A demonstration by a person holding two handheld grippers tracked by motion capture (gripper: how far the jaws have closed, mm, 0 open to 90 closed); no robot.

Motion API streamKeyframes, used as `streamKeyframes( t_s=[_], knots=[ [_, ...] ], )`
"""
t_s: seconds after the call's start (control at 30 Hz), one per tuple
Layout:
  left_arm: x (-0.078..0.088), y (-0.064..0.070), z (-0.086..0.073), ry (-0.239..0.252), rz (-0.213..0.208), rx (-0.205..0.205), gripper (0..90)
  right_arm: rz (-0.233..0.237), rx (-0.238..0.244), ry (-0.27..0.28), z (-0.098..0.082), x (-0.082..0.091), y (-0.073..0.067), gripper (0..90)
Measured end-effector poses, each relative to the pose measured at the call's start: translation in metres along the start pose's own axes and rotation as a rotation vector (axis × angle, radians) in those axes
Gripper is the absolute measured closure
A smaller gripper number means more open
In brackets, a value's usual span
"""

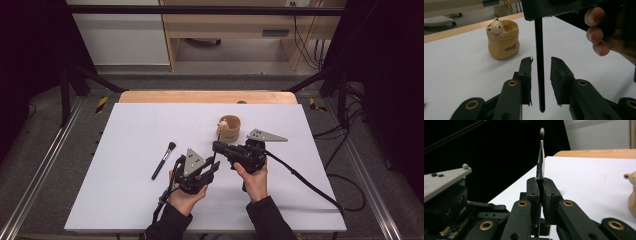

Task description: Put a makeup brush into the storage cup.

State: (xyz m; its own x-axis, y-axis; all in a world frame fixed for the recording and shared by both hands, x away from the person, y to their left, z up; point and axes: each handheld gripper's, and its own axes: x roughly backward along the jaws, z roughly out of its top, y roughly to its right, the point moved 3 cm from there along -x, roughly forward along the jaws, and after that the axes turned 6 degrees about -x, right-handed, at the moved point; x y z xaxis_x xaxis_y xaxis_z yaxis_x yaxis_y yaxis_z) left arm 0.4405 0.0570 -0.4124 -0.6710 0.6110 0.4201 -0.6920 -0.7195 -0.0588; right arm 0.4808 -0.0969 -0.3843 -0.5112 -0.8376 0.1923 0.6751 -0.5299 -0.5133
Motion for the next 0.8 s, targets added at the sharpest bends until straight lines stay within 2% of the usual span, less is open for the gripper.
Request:
streamKeyframes(
  t_s=[0.03, 0.2, 0.33, 0.43, 0.57, 0.73, 0.8],
  knots=[
    [0.002, 0.0, 0.001, 0.003, -0.011, -0.006, 68.0, -0.004, 0.008, 0.001, 0.001, 0.001, 0.0, 85.1],
    [0.008, -0.004, 0.003, -0.006, -0.012, -0.029, 58.1, -0.012, 0.028, 0.008, 0.003, 0.004, 0.0, 85.1],
    [0.011, -0.009, 0.003, -0.013, -0.049, -0.043, 50.5, -0.021, 0.043, 0.011, 0.005, 0.006, 0.001, 85.1],
    [0.014, -0.014, 0.001, -0.017, -0.06, -0.056, 45.9, -0.03, 0.055, 0.008, 0.006, 0.007, 0.001, 85.1],
    [0.018, -0.019, -0.001, -0.013, -0.067, -0.073, 39.6, -0.042, 0.082, -0.002, 0.005, 0.008, 0.002, 85.1],
    [0.025, -0.026, -0.005, -0.024, -0.06, -0.1, 30.6, -0.056, 0.094, -0.009, 0.005, 0.01, 0.004, 85.1],
    [0.027, -0.029, -0.006, -0.027, -0.057, -0.096, 27.5, -0.065, 0.109, -0.014, 0.005, 0.011, 0.005, 85.1]
  ],
)
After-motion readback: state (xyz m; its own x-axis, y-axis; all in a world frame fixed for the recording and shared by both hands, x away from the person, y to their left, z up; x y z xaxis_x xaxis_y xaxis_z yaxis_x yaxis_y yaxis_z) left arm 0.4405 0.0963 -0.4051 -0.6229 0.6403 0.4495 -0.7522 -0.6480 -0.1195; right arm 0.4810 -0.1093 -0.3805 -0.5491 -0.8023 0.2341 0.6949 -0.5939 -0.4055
